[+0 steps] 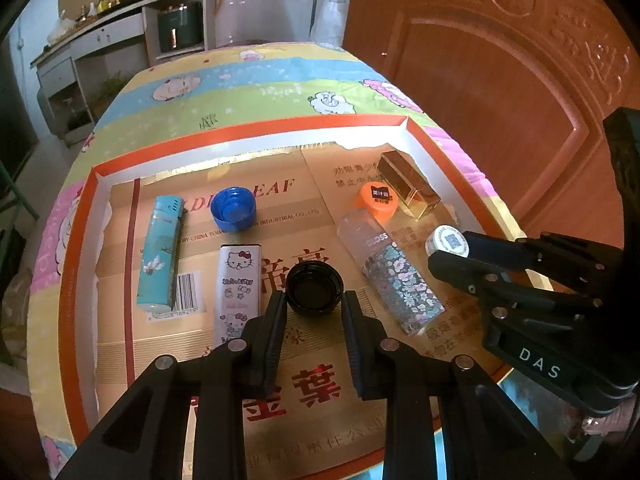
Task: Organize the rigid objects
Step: 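Carry the black cap and white container over into the cardboard tray, then open the left tool to drop the black cap while the right tool lowers the white container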
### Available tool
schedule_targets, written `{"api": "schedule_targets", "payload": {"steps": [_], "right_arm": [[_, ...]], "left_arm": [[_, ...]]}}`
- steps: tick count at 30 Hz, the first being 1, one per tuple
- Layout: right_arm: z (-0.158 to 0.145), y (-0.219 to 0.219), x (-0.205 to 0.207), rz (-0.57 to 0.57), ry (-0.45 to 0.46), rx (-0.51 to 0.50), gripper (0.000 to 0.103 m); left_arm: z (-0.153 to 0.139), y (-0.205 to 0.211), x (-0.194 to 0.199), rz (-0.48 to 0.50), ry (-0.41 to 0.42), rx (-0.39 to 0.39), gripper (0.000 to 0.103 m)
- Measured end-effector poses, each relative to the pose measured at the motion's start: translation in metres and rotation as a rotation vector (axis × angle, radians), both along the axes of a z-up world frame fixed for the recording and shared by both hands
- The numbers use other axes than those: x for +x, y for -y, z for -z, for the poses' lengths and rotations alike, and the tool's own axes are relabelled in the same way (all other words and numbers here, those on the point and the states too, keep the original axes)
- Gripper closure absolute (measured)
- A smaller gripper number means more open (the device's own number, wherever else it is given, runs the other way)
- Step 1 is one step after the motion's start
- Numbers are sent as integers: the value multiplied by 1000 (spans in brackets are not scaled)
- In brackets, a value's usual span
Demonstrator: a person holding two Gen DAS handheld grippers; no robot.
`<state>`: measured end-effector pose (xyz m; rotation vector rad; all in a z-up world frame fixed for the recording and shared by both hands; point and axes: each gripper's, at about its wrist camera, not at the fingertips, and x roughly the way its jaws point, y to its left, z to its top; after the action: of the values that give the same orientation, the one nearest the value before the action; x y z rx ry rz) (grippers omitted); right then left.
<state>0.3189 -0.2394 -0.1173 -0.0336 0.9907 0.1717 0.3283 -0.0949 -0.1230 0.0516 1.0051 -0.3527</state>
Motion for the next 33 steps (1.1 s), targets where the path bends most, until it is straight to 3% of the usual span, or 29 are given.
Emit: {"api": "schedule_targets", "payload": {"steps": [14, 21, 33], "right_arm": [[6, -3, 1, -4, 5, -17, 73], [5, -2, -1, -4, 9, 0, 73], [-7, -3, -10, 0, 38, 10, 73]], "left_arm": [[3, -5, 2, 1, -2, -41, 73], [2, -2, -1, 2, 7, -29, 61], [-12, -5, -11, -5, 43, -54, 60]]}}
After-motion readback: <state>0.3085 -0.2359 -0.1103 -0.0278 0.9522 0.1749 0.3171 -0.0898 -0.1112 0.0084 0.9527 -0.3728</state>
